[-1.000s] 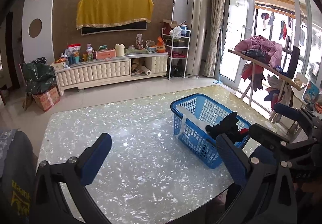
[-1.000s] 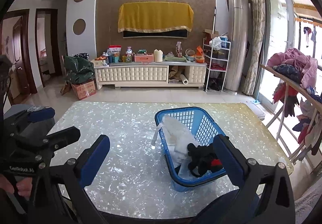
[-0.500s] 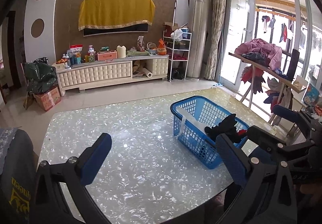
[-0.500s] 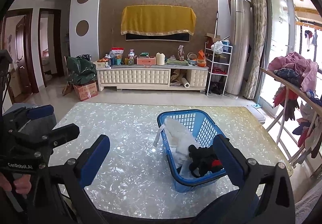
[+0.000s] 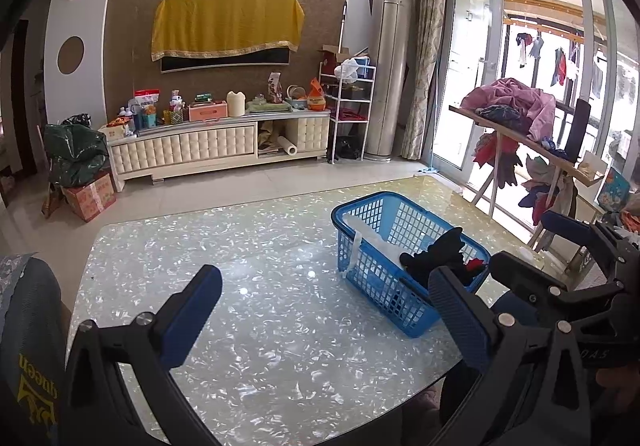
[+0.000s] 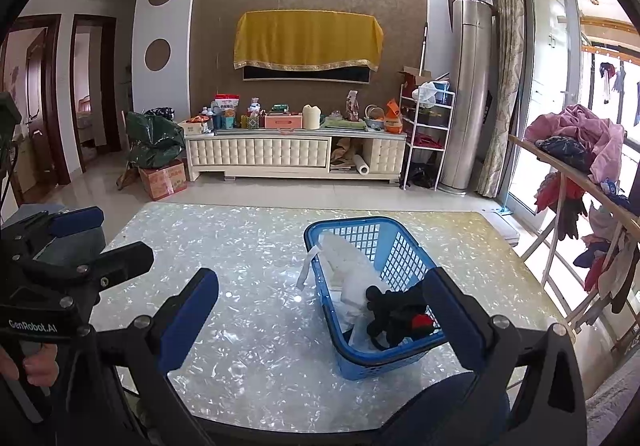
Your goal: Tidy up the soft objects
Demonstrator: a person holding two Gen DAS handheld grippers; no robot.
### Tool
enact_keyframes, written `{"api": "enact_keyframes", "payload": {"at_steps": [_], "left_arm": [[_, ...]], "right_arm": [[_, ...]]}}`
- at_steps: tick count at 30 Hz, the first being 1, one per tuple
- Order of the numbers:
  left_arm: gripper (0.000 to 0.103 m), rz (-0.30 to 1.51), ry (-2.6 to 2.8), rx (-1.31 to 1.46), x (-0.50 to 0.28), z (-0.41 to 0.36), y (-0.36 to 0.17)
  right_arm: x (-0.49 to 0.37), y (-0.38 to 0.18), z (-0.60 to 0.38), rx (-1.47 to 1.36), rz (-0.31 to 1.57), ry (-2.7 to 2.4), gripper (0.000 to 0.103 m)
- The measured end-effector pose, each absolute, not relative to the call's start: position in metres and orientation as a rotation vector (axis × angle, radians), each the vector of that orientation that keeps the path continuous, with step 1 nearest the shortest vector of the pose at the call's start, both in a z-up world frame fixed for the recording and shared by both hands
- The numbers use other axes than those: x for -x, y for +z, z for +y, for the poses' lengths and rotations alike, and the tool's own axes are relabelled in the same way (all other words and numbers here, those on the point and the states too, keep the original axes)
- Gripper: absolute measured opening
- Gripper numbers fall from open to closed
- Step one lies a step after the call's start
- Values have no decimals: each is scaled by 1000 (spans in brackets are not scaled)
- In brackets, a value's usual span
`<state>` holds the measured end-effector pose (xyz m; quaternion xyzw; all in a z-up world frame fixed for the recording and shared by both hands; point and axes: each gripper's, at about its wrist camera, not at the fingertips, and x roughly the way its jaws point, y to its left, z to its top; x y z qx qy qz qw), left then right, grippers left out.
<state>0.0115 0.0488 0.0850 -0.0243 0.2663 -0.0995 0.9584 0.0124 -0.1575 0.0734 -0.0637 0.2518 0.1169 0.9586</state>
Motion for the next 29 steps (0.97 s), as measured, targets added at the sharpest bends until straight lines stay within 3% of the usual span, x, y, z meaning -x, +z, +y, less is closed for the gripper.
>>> {"api": "enact_keyframes", "payload": {"at_steps": [29], "left_arm": [[103, 519, -235, 46, -3, 47, 91]], "right_arm": [[-8, 79, -160, 128, 500, 224, 103]]}}
